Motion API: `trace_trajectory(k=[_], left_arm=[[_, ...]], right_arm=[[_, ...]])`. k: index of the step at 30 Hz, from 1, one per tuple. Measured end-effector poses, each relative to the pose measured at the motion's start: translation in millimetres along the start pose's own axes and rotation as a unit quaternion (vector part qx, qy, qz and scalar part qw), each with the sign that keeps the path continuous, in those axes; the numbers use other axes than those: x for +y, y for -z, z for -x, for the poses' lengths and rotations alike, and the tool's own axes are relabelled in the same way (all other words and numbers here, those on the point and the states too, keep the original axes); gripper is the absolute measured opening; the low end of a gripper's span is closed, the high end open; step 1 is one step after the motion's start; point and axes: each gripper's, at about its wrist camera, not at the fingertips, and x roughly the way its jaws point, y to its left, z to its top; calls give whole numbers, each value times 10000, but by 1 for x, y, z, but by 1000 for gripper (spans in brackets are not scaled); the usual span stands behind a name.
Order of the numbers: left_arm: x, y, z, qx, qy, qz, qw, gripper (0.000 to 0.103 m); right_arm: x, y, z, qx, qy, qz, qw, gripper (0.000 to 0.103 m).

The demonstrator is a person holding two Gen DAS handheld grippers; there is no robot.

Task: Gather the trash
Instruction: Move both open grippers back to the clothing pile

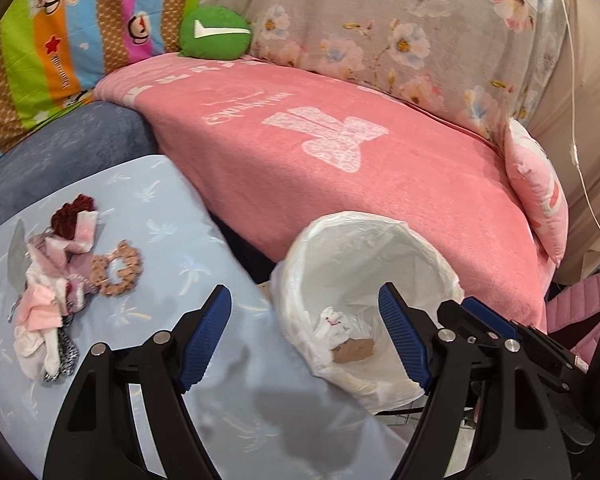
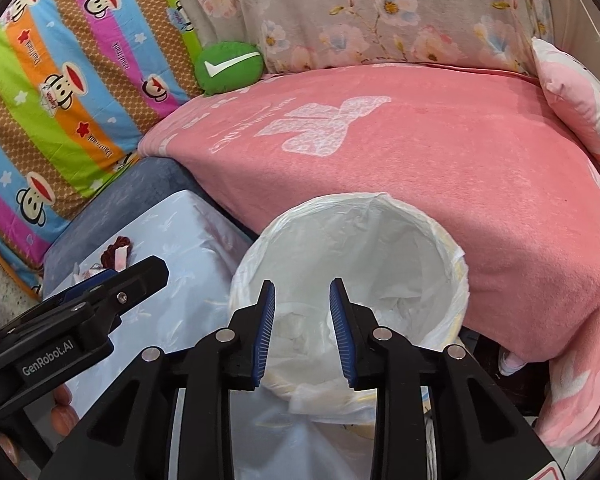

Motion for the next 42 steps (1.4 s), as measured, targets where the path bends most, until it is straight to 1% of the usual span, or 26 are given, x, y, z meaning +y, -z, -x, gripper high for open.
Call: trace_trajectory(k=[6, 14, 19, 28, 34, 42], left_arm=[[37, 7, 13, -50, -328, 307, 9990, 72], [91, 20, 33, -121, -756, 742, 9943, 73], [129, 31, 46, -158, -1028, 1060, 9889, 79], [190, 54, 60, -94, -1331, 1523, 9793, 80], [221, 66, 66, -58, -1462, 1741, 9738, 80], [260, 79, 70, 10, -1490, 2079, 9667, 80]], right_arm=[[31, 6, 1, 50, -146, 214, 9997, 35], [81, 17, -4, 205, -380, 553, 9975, 36], [113, 24, -8, 300, -517, 814, 9949, 36], [178, 37, -26, 512, -883, 1243, 9870, 36], [219, 43, -45, 674, -1119, 1455, 9807, 36], [267, 48, -74, 857, -1355, 1661, 9730, 36]])
